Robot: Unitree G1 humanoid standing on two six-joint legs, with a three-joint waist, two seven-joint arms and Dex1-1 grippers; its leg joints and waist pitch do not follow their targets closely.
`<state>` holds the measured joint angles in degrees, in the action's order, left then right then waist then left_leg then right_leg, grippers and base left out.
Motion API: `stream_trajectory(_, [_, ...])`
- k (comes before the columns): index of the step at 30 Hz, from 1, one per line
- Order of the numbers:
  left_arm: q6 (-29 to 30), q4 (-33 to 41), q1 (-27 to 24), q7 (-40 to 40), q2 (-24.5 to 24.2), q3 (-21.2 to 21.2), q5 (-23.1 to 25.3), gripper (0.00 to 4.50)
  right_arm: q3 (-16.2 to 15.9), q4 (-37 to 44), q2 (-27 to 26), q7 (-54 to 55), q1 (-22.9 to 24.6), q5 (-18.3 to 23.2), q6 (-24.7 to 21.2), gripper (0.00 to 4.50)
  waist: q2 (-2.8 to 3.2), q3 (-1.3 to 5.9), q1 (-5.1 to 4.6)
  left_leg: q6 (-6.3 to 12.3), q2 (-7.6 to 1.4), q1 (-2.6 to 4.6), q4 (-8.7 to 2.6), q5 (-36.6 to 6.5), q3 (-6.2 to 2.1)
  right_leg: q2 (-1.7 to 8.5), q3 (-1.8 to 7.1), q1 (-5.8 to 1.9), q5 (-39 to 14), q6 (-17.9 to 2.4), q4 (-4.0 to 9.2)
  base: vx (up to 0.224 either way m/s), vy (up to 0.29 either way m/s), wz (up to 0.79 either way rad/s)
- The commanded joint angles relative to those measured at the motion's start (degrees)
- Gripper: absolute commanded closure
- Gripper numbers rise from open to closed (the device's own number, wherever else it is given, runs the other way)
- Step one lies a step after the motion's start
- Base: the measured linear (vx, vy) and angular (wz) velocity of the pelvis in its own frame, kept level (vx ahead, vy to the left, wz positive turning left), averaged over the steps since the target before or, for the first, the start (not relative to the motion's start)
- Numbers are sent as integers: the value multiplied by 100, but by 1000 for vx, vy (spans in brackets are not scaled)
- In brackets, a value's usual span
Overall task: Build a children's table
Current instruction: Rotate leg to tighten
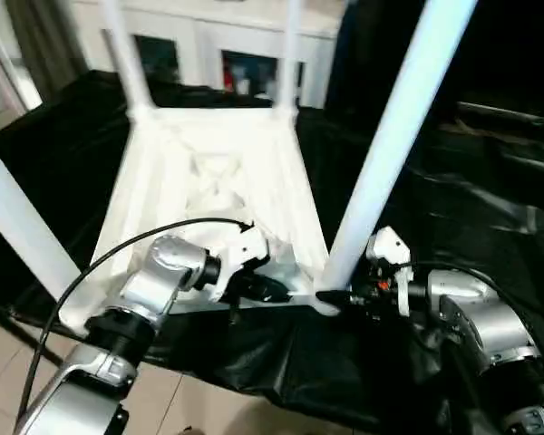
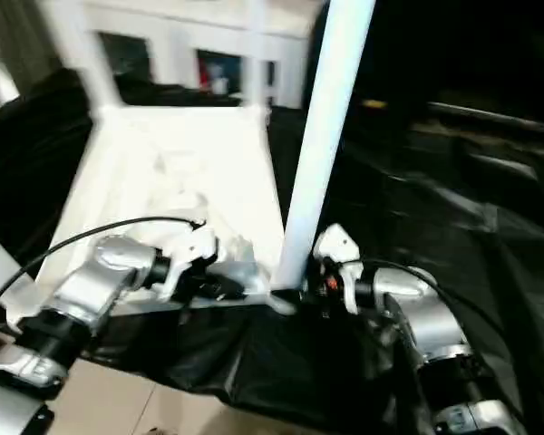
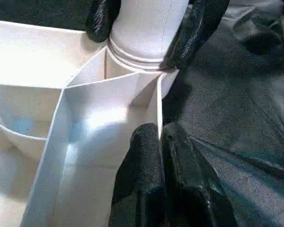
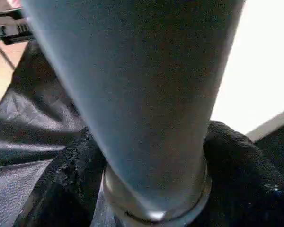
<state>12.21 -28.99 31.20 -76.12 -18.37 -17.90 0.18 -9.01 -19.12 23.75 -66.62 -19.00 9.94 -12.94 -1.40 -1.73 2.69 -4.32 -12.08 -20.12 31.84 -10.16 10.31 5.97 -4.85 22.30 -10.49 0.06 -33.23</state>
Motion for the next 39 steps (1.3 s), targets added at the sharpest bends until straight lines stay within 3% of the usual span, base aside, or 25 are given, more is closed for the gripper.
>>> stream_trajectory(1, [110,-94,-147,-135,-67,-271,136,450,-75,-5,47,-115,-19,33,-23,130,-37,284,3,509,-133,-19,-302,-869,20,215,247,-263,-279,-1539,247,0,0,0])
stream_trajectory(6, [214,42,-199,-273,-136,-277,31,450,-96,-103,29,-266,-81,142,-95,183,-24,257,10,384,-143,12,-327,-1211,26,208,261,-247,-812,-1460,295,0,0,0])
stream_trajectory(9, [236,84,-220,-312,-178,-309,5,450,-148,-75,58,-396,-54,180,-136,189,-33,250,10,283,-138,26,-339,-1398,22,204,293,-229,-1138,-1349,327,0,0,0])
stream_trajectory(16, [270,35,-203,-62,-67,-266,9,450,-148,28,34,-313,102,220,-203,193,-14,273,7,327,-122,20,-310,-1150,30,172,320,-245,-654,-1441,278,0,0,0])
stream_trajectory(18, [230,-64,-162,233,71,-186,36,450,-91,10,-77,-19,145,187,-278,193,-20,256,21,318,-122,22,-320,-1246,31,179,318,-239,-884,-1406,309,0,0,0])
stream_trajectory(20, [214,-142,-125,476,186,-130,62,450,-49,-51,-184,278,153,102,-258,193,-17,221,24,242,-124,41,-341,-1500,35,182,327,-201,-1347,-1302,370,0,0,0])
stream_trajectory(21, [199,-376,-1,1143,534,-51,163,450,168,-341,-614,1355,137,-106,-262,193,-23,195,8,91,-121,59,-362,-1790,13,192,335,-171,-1978,-1115,433,0,0,0])
stream_trajectory(24, [200,-604,137,1771,923,-72,274,450,372,-526,-1109,2417,140,-237,-338,194,-20,196,-35,-120,-96,91,-374,-2112,-36,208,315,-135,-2632,-856,498,-56,3,0])
stream_trajectory(25, [199,-605,138,1776,926,-73,276,450,374,-527,-1112,2424,140,-238,-339,194,-36,176,-84,-139,-81,62,-395,-2270,-60,195,293,-139,-2858,-717,528,-50,16,-6])
stream_trajectory(29, [328,-645,163,2276,1471,-195,391,450,439,-350,-1773,3412,267,-315,-537,194,-28,138,-155,-111,-36,122,-374,-2782,-116,194,224,-50,-3808,-289,699,-13,4,-1])
stream_trajectory(31, [349,-620,137,2336,1597,-241,411,450,400,-266,-1931,3537,309,-339,-506,194,-12,141,-177,-124,-31,109,-386,-2864,-147,194,187,-71,-3912,-170,737,0,0,0])
stream_trajectory(36, [205,-683,114,2391,1725,-367,531,450,268,-134,-2158,3680,352,-425,-263,194,32,142,-197,-72,-36,159,-423,-3116,-171,182,139,-45,-3690,-184,797,0,0,0])
stream_trajectory(38, [105,-638,72,2229,1571,-411,538,450,325,-121,-2035,3429,321,-255,-211,124,32,168,-202,-45,-66,101,-475,-3014,-180,189,171,-111,-3249,-308,741,0,0,0])
stream_trajectory(39, [85,-621,61,2179,1513,-405,530,450,370,-95,-1968,3308,306,-168,-245,124,26,170,-204,-37,-73,82,-482,-2959,-175,186,193,-114,-3123,-350,716,0,0,0])
